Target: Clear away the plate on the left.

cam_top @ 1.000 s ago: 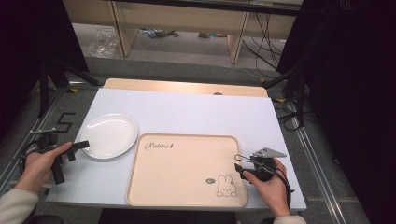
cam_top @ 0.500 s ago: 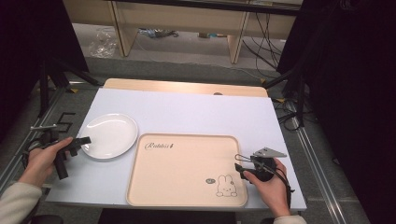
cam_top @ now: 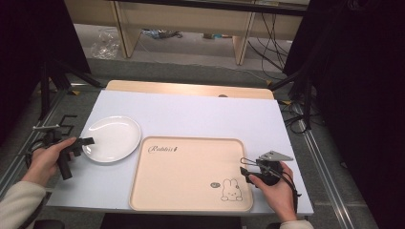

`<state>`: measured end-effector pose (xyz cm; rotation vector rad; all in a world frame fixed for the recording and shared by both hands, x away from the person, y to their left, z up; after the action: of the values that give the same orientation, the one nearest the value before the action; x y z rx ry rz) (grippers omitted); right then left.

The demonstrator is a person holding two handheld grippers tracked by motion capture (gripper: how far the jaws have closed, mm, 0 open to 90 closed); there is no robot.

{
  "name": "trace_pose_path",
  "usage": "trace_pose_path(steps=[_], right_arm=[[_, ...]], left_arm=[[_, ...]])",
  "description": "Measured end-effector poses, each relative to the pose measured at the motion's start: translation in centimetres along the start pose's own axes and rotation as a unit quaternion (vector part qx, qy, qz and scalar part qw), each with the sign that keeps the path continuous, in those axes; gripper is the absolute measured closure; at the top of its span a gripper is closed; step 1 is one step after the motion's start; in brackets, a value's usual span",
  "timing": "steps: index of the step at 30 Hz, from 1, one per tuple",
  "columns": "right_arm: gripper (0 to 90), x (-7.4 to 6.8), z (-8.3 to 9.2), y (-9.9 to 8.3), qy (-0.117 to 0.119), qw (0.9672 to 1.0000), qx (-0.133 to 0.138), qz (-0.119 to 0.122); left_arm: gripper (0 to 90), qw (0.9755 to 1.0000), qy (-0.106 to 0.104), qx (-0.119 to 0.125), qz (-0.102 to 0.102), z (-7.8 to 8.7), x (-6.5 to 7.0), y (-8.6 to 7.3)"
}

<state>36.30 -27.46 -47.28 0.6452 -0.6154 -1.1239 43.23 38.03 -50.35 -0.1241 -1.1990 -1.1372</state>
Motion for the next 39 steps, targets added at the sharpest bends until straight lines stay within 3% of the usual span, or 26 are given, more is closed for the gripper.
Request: trace_pose_path(steps=[5, 6, 7, 11, 14, 18, 21, 24, 25, 26, 28, 29, 30, 32, 33, 34, 35, 39], right_arm=[[27.3, -0.1, 0.1, 0.1, 0.002, 1.0, -0.002, -0.005], [27.3, -0.1, 0.1, 0.1, 0.002, 1.0, -0.002, -0.005], [27.3, 0.0, 0.0, 0.1, 0.003, 1.0, 0.002, -0.001], [27.3, -0.1, 0.1, 0.1, 0.003, 1.0, -0.001, -0.003], [27.3, 0.0, 0.1, 0.1, 0.003, 1.0, 0.0, -0.003], [27.3, -0.1, 0.2, 0.1, 0.001, 1.0, -0.004, -0.009], [27.3, -0.1, 0.1, 0.1, 0.003, 1.0, -0.003, -0.008], [27.3, -0.1, 0.1, 0.1, 0.0, 0.9999, 0.0, -0.011], [27.3, -0.1, 0.1, 0.1, 0.001, 0.9999, 0.0, -0.012], [27.3, -0.1, 0.1, 0.1, 0.0, 0.9999, 0.0, -0.012], [27.3, -0.1, 0.1, 0.1, 0.001, 0.9999, -0.001, -0.01], [27.3, -0.1, 0.1, 0.1, 0.003, 0.9999, -0.002, -0.012], [27.3, -0.1, 0.1, 0.1, 0.008, 0.9998, -0.006, -0.016], [27.3, -0.1, 0.1, 0.1, 0.006, 0.9999, -0.003, -0.014], [27.3, -0.1, 0.1, 0.1, 0.001, 0.9999, -0.001, -0.012], [27.3, 0.1, 0.0, 0.0, 0.0, 1.0, 0.005, -0.002], [27.3, 0.1, 0.0, 0.0, 0.001, 1.0, 0.006, -0.002], [27.3, 0.1, 0.0, 0.0, 0.001, 1.0, 0.005, -0.002]], left_arm=[[53.7, 0.9999, 0.006, 0.005, 0.008, 0.1, -0.3, 0.0], [55.9, 0.9999, 0.006, 0.008, 0.005, 0.0, -0.3, 0.0], [62.4, 0.9998, 0.019, 0.004, -0.002, 0.1, -0.3, -0.1], [69.6, 0.9993, 0.033, -0.002, -0.016, 0.2, -0.4, -0.2], [73.6, 0.9994, 0.03, 0.001, -0.017, 0.2, -0.6, -0.3], [75.6, 0.9996, 0.024, 0.011, -0.001, 0.3, -0.7, -0.3], [78.3, 0.9991, 0.001, 0.036, 0.024, 0.4, -1.3, -0.4], [81.0, 0.9981, -0.013, 0.043, 0.043, 0.6, -1.5, -0.5], [81.6, 0.9968, -0.031, 0.055, 0.048, 0.7, -1.5, -0.5], [82.7, 0.9965, -0.028, 0.058, 0.053, 0.8, -1.4, -0.4], [85.0, 0.9935, -0.06, 0.079, 0.056, 1.1, -1.0, -0.2], [86.2, 0.9931, -0.059, 0.083, 0.058, 1.3, -0.6, -0.1], [86.9, 0.9926, -0.07, 0.088, 0.047, 1.4, -0.4, -0.1], [87.1, 0.9932, -0.061, 0.094, 0.031, 1.3, 0.2, 0.0], [87.1, 0.9925, -0.069, 0.098, 0.027, 1.3, 0.2, 0.1], [87.1, 0.9928, -0.066, 0.096, 0.028, 1.4, 0.3, 0.1], [87.1, 0.9918, -0.077, 0.098, 0.029, 1.4, 0.3, 0.2], [87.1, 0.9914, -0.084, 0.097, 0.024, 1.4, 0.2, 0.3]])
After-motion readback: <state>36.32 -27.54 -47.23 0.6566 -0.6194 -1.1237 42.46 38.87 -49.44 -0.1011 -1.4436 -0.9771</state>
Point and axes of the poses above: each handheld gripper's, and its own axes: z roughly backward along the jaws, y roughly out of its top, x roughly to its right, the point moved 1 cm from there along -z, roughly forward along the jaws, and after that the axes turned 14 degrees about -y, right-handed, at the moved point
